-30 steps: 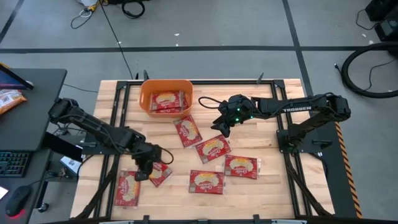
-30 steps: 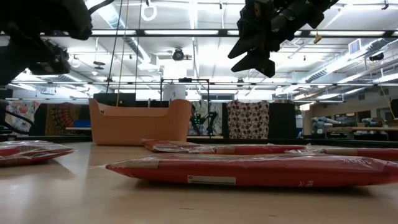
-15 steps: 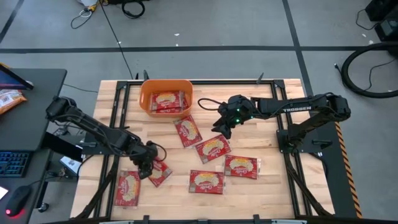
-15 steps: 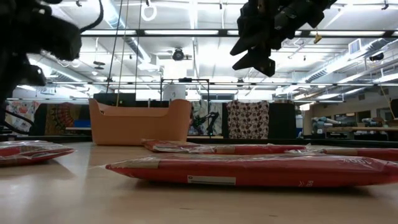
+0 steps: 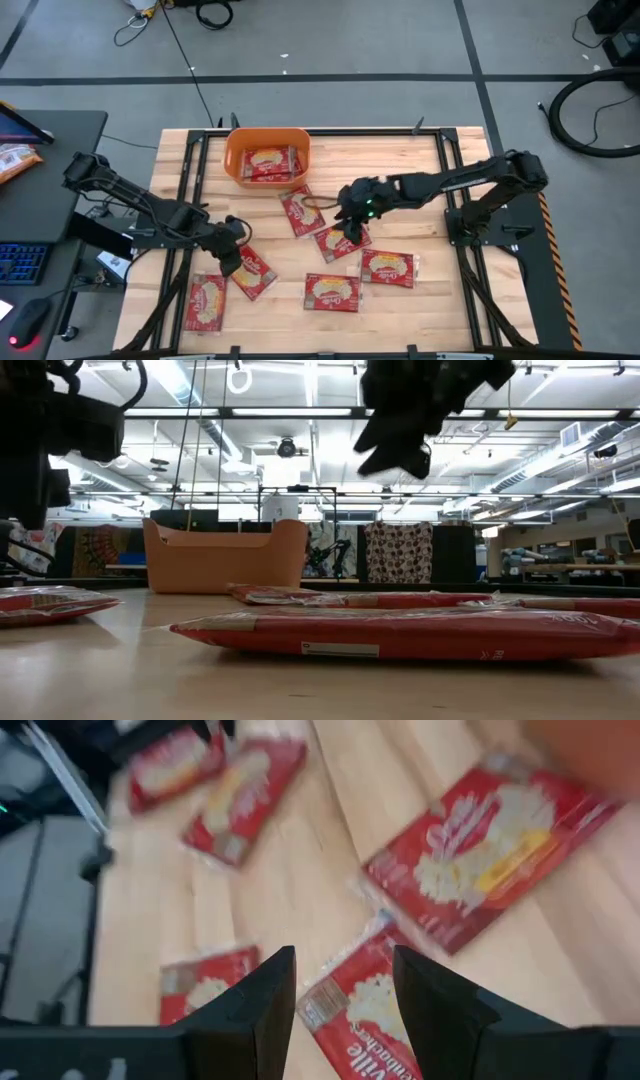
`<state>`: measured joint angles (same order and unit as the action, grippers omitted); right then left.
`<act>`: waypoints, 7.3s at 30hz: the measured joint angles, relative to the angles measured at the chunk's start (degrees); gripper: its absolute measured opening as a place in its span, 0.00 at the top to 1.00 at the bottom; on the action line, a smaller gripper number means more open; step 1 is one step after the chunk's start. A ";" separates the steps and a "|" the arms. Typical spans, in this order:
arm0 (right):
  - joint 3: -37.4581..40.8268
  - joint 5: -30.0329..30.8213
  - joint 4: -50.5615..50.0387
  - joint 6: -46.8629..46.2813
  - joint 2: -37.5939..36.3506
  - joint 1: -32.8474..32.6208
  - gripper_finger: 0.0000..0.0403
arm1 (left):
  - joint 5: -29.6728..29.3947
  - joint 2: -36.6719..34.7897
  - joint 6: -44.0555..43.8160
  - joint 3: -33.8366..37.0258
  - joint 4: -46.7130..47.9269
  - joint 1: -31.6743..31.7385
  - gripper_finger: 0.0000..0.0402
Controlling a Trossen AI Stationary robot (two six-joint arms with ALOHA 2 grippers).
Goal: Sort popcorn bags into baskets
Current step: Put the red popcorn bag into the orange bin
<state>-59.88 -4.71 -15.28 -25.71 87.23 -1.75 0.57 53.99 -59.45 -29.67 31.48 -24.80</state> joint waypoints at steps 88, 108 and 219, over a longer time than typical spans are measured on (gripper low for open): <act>-12.73 -9.14 -16.24 5.88 22.30 12.46 0.43 | -0.39 -0.02 1.61 -0.02 -20.52 6.11 0.71; -7.33 -3.98 -9.48 2.06 23.01 6.77 0.47 | -0.32 0.01 2.24 -0.02 -20.54 6.11 0.71; -38.05 29.58 -33.66 22.63 5.17 3.74 0.71 | 26.73 -2.58 45.39 -10.57 -8.41 63.95 0.87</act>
<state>-97.93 24.87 -48.95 -3.09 92.41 1.99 27.30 51.41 -14.07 -40.25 23.06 39.15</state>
